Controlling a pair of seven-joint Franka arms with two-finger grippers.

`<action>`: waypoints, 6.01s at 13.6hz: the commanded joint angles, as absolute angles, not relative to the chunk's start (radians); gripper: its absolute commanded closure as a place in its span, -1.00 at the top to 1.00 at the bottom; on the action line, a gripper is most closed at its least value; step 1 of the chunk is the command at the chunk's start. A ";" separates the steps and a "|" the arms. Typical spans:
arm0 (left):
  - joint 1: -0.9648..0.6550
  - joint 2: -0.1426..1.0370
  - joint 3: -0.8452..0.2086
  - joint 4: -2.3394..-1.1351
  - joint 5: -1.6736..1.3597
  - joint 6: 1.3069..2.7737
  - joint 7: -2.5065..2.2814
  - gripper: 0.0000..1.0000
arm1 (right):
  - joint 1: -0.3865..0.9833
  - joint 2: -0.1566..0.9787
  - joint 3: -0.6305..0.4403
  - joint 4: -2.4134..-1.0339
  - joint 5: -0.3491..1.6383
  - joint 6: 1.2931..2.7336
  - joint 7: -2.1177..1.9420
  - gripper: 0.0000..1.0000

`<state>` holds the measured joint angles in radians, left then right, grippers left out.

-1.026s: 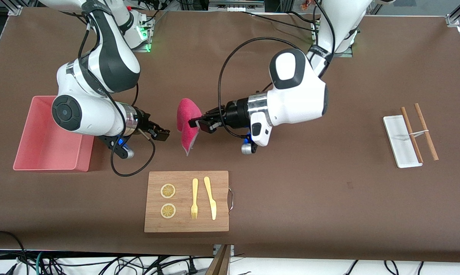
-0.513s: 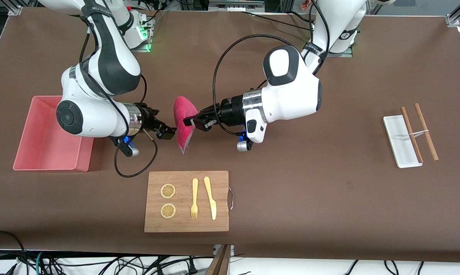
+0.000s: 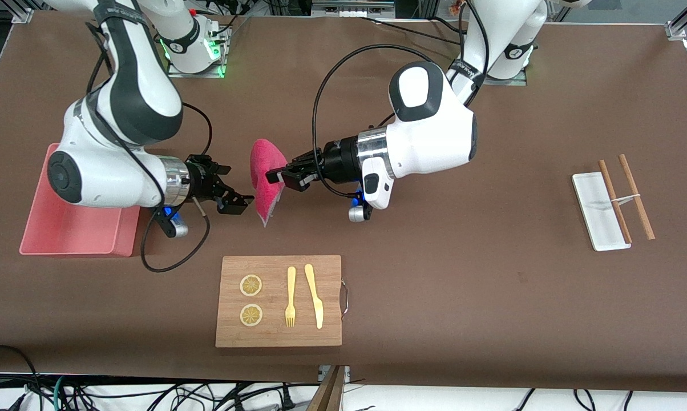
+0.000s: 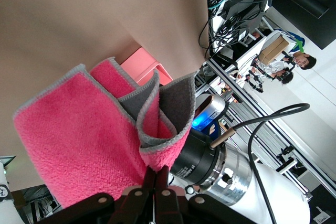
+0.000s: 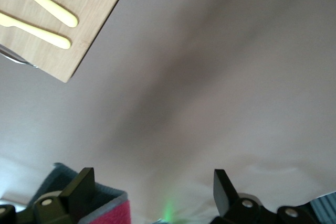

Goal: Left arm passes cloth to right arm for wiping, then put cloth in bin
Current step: 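Hold the cloth up with the left gripper and bring the right gripper toward it, then close the right gripper on the cloth beside the left gripper, then open the left gripper and withdraw it while the right gripper pulls the cloth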

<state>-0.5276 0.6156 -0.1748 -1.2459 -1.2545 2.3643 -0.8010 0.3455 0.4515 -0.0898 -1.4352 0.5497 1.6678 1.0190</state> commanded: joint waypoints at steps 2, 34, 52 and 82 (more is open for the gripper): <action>-0.542 0.637 -0.163 -1.207 -1.282 2.376 -0.810 -1.00 | 0.347 0.437 -0.087 -1.462 0.586 1.681 1.023 1.00; -0.540 0.635 -0.163 -1.209 -1.279 2.376 -0.808 -1.00 | 0.336 0.504 -0.092 -1.404 0.680 1.864 0.851 1.00; -0.538 0.635 -0.163 -1.210 -1.279 2.375 -0.805 -1.00 | 0.408 0.583 -0.100 -1.315 0.610 1.663 0.833 1.00; -0.494 0.626 -0.158 -1.213 -1.272 2.361 -0.801 1.00 | 0.308 0.591 -0.094 -1.302 0.827 1.499 0.925 -1.00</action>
